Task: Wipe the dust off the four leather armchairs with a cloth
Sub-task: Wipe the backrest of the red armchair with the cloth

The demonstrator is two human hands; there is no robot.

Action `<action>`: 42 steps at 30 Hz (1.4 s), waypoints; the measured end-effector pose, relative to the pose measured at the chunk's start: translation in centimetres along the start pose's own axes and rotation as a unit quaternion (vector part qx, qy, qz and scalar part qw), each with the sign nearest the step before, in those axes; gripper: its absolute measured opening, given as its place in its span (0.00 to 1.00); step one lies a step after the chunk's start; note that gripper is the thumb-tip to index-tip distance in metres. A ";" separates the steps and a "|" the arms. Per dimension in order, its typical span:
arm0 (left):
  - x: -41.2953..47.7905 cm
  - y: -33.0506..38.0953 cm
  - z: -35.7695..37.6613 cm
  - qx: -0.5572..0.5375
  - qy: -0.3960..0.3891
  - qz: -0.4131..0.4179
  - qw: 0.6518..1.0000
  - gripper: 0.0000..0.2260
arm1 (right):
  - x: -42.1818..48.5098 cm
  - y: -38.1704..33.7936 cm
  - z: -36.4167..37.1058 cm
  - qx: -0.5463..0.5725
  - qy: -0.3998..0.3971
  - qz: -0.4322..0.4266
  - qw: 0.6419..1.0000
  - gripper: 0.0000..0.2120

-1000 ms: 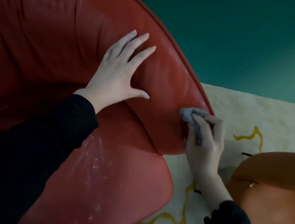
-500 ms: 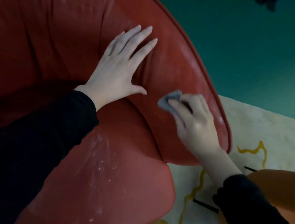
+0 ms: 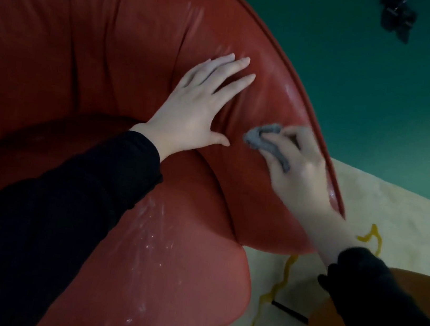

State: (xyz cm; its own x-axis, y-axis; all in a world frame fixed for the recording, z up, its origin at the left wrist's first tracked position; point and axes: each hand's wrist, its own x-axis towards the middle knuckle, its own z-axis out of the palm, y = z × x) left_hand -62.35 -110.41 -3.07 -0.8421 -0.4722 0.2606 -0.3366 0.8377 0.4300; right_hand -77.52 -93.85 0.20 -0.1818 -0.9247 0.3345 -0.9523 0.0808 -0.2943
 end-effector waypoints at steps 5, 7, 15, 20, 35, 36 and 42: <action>0.1 0.1 0.0 0.004 -0.004 0.002 1.000 0.50 | -1.5 -0.7 0.0 0.006 -0.044 -0.024 0.999 0.09; 0.0 0.0 0.0 0.004 -0.006 0.003 1.000 0.49 | -0.5 -0.6 -0.1 -0.005 0.012 -0.006 1.000 0.09; -0.7 -0.2 -0.4 0.031 -0.020 0.028 0.999 0.45 | -5.2 -1.8 1.9 -0.032 -0.044 -0.044 0.998 0.10; -4.2 -0.1 0.1 0.021 -0.031 0.024 0.999 0.39 | -6.8 -4.4 3.3 0.025 -0.050 0.014 0.998 0.09; -25.1 -3.0 1.2 0.030 -0.140 -0.329 0.933 0.34 | -9.0 -9.5 10.7 0.151 -0.128 0.103 0.975 0.09; -26.3 -3.1 1.4 0.035 -0.146 -0.354 0.923 0.34 | -9.1 -9.7 11.3 0.156 -0.149 0.102 0.971 0.09; -32.2 -2.2 3.1 0.029 -0.105 -0.501 0.858 0.32 | -8.9 -10.7 13.9 0.183 -0.244 0.015 0.952 0.11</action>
State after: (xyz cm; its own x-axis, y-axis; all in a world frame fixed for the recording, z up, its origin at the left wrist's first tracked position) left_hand -35.80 -96.20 -15.06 -0.1727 -0.9087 -0.3802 -0.9518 0.0547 0.3017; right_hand -62.34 -91.62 -12.04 0.0128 -0.9941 -0.1076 -0.7828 0.0570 -0.6197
